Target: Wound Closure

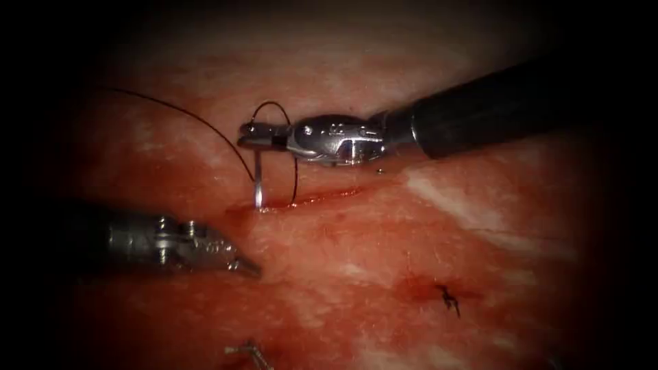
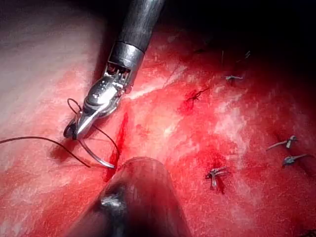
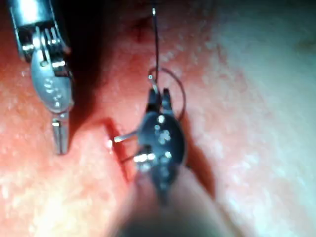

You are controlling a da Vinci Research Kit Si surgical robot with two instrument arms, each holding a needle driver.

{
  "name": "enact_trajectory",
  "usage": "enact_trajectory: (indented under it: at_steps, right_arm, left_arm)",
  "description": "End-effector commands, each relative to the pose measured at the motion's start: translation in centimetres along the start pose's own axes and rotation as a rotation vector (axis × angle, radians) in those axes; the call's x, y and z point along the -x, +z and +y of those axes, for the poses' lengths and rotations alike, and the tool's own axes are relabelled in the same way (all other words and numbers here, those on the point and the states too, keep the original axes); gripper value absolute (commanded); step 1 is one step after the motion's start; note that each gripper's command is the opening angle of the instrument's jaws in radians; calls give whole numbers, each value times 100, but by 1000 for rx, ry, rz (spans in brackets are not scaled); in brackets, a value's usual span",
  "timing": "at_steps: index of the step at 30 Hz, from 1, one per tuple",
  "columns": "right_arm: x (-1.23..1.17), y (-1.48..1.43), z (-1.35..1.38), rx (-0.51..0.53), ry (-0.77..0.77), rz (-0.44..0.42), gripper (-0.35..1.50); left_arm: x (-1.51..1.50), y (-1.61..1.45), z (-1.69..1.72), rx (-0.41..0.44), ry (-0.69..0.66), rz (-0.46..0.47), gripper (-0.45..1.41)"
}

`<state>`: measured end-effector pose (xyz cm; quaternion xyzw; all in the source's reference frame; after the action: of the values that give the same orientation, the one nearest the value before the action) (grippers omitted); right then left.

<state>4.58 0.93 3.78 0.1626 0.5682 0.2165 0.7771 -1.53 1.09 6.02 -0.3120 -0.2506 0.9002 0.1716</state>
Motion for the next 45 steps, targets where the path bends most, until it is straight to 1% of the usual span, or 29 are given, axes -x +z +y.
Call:
enact_trajectory:
  at_steps: [1,5,14,16,25,27,36,45]
  right_arm:
    - [5,7,-3,-5,39,-6,-35]
    - [8,8,-7,-16,150,-38,-35]
    - [11,10,-12,-71,213,-81,-35]
    - [13,11,-13,-79,258,-83,-35]
    - [12,10,-13,-92,329,-82,-35]
    - [12,10,-15,-102,370,-76,-35]
    - [13,11,-18,-114,456,-80,-35]
    - [17,13,-27,-157,516,-87,-35]
  left_arm:
    - [3,11,1,1,1,-3,-35]
    - [10,7,0,5,7,-3,-35]
    - [20,0,-3,15,22,-3,-37]
    - [23,0,-4,13,18,-4,-37]
    - [32,6,-15,17,6,-14,-37]
    - [37,9,-19,17,5,-17,-35]
    - [38,8,-19,19,0,-20,-35]
    - [40,6,-19,21,2,-20,-35]
